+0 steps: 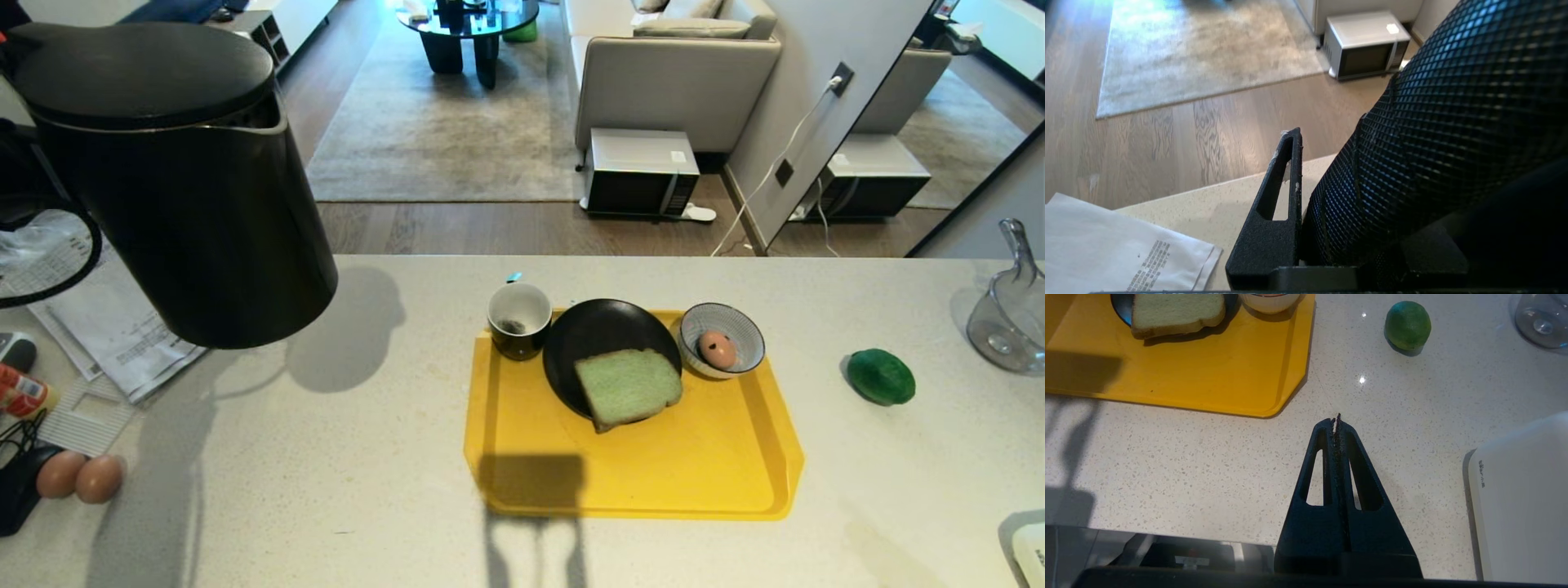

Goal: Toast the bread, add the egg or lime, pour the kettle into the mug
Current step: Pour water into a cup

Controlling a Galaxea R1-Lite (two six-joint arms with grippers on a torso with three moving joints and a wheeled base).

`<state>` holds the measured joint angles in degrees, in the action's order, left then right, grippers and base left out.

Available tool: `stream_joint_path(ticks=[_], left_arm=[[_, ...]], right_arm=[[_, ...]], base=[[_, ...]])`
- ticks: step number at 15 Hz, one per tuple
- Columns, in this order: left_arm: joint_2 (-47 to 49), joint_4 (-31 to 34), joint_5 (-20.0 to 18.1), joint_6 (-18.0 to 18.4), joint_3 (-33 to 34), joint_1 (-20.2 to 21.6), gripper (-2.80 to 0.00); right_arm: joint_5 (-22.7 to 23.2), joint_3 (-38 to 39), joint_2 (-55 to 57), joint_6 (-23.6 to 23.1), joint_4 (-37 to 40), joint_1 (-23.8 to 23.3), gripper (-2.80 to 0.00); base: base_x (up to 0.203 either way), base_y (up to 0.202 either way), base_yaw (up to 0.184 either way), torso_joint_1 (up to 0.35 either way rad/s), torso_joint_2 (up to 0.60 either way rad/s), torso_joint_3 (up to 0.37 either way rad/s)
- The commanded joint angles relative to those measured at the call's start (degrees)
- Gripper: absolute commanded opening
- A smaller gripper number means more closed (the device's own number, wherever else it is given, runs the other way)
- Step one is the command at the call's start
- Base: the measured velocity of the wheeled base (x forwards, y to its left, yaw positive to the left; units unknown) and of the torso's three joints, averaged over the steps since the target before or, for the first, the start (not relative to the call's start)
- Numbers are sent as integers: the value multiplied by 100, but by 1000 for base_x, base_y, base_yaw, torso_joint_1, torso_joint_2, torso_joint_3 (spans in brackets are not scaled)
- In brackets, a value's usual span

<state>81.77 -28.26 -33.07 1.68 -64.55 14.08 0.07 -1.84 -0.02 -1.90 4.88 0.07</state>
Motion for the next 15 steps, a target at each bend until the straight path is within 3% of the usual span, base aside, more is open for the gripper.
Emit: stream_joint_path(ticks=[1, 8, 12, 15], left_arm=[[10, -14, -24, 61, -100, -67, -280], [110, 232, 255, 470, -429, -342, -280], [388, 1164, 282, 1016, -1409, -498, -280], [839, 1897, 569, 1737, -2281, -782, -280]], right_arm=[[1, 0, 2, -9, 4, 1, -280], [1, 0, 2, -3, 4, 1, -280], [1, 0, 2, -3, 4, 1, -280], [1, 0, 2, -3, 4, 1, -280]], base=[[0, 0, 0, 0, 2, -193], [0, 0, 0, 5, 2, -154], [0, 0, 0, 0, 0, 0], [0, 0, 0, 0, 0, 0]])
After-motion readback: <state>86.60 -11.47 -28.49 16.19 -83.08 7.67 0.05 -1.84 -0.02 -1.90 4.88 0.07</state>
